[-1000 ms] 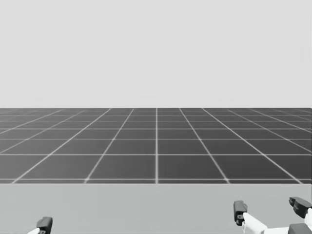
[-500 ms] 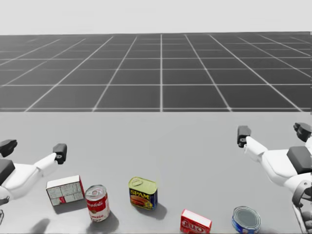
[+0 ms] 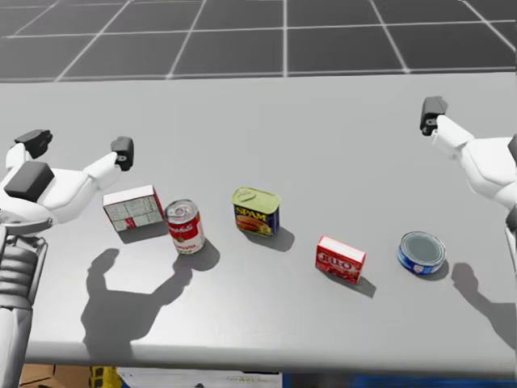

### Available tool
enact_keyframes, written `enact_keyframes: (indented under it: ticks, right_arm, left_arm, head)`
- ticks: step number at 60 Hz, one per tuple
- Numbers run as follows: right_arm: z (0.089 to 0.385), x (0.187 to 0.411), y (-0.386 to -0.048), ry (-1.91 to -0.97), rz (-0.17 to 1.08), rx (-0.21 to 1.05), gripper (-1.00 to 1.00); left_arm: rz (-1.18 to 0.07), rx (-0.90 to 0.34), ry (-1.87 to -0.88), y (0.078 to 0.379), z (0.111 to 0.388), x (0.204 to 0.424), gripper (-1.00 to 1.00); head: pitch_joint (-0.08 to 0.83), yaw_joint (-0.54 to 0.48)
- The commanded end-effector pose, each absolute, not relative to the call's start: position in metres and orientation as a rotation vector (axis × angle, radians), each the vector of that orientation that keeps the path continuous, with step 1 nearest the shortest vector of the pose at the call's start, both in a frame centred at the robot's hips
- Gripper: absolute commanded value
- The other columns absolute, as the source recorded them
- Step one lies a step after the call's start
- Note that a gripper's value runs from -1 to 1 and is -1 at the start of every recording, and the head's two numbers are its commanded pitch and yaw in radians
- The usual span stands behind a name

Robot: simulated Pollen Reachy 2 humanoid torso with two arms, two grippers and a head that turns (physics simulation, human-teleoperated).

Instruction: Grasp the can of spam and hold it up.

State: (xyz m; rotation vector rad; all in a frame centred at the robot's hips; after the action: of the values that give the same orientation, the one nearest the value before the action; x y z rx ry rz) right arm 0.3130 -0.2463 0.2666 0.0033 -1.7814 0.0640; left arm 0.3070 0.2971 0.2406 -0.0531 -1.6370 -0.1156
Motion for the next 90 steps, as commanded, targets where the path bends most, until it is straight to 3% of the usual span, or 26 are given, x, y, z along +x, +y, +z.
enact_keyframes:
  ticks: [1,14,21,32,45,59,90]
  right_arm:
    - [0.267,0.313,-0.247,-1.779,0.066,0.006,-1.0]
    - [0.266,0.314,-0.247,-1.777,0.065,0.004,-1.0]
    - [0.266,0.314,-0.248,-1.783,0.061,-0.002,-1.0]
    - [0.266,0.315,-0.248,-1.787,0.063,-0.004,-1.0]
    - [0.266,0.315,-0.248,-1.786,0.064,-0.004,-1.0]
    - [0.269,0.313,-0.248,-1.794,0.065,0.007,-1.0]
    - [0.272,0.311,-0.25,-1.803,0.06,0.007,-1.0]
  left_arm:
    - [-0.123,-0.053,-1.632,0.296,0.241,0.307,-1.0]
    - [-0.161,-0.059,-1.61,0.289,0.251,0.301,-1.0]
    - [-0.222,-0.082,-1.515,0.27,0.268,0.288,-1.0]
    - [-0.363,-0.214,-1.287,0.235,0.293,0.261,-1.0]
    - [-0.424,-0.327,-1.14,0.204,0.29,0.254,-1.0]
    - [-0.438,-0.345,-1.109,0.175,0.273,0.26,-1.0]
    - [-0.413,-0.271,-1.023,0.126,0.233,0.31,-1.0]
  head:
    - [0.629,0.07]
    - [0.631,0.07]
    - [0.63,0.07]
    - [0.632,0.08]
    - [0.627,0.09]
    - [0.623,0.09]
    - [0.615,0.1]
